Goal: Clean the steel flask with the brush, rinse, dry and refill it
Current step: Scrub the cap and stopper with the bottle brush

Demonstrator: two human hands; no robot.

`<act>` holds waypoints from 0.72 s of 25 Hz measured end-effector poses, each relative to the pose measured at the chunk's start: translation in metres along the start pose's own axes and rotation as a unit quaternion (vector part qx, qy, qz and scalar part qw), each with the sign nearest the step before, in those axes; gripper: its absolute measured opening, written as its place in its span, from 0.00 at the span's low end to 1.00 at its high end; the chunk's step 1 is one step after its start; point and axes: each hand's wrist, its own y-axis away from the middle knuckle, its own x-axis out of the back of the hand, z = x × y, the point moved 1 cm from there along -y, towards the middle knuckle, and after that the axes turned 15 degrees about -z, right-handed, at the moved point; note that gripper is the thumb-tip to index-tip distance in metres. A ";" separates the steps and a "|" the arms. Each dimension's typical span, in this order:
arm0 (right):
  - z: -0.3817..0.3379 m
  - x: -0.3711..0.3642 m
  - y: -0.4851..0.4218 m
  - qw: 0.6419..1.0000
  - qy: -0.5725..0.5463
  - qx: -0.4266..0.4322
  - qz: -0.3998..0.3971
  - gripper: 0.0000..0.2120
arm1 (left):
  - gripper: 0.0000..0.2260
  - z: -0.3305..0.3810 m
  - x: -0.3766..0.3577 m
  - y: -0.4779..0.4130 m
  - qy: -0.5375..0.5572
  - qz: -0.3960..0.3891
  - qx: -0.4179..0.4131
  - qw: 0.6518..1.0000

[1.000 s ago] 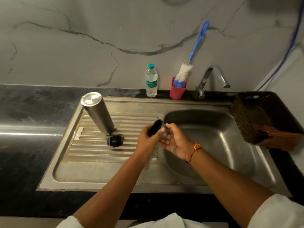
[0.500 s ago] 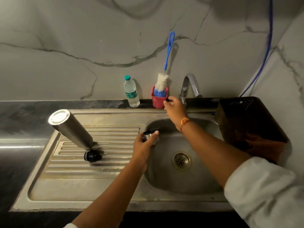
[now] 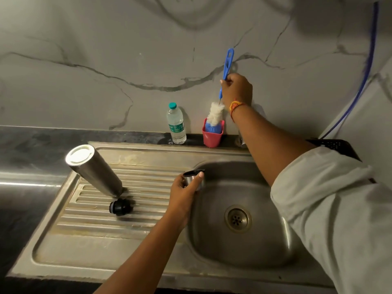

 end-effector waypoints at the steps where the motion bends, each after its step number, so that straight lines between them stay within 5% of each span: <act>1: -0.001 0.002 -0.003 1.000 0.006 0.003 -0.006 0.10 | 0.27 -0.001 0.002 -0.001 0.000 -0.002 0.000 1.000; 7: -0.022 0.025 -0.010 0.998 0.022 0.031 0.040 0.11 | 0.23 0.002 0.005 -0.007 -0.018 -0.014 0.000 1.000; 12: -0.013 0.018 -0.001 0.992 0.107 0.028 -0.058 0.07 | 0.26 0.005 0.002 -0.008 -0.023 -0.031 -0.005 0.999; 18: -0.027 0.024 -0.002 0.992 0.111 0.040 -0.051 0.07 | 0.24 0.008 0.001 -0.007 -0.028 -0.040 -0.008 0.999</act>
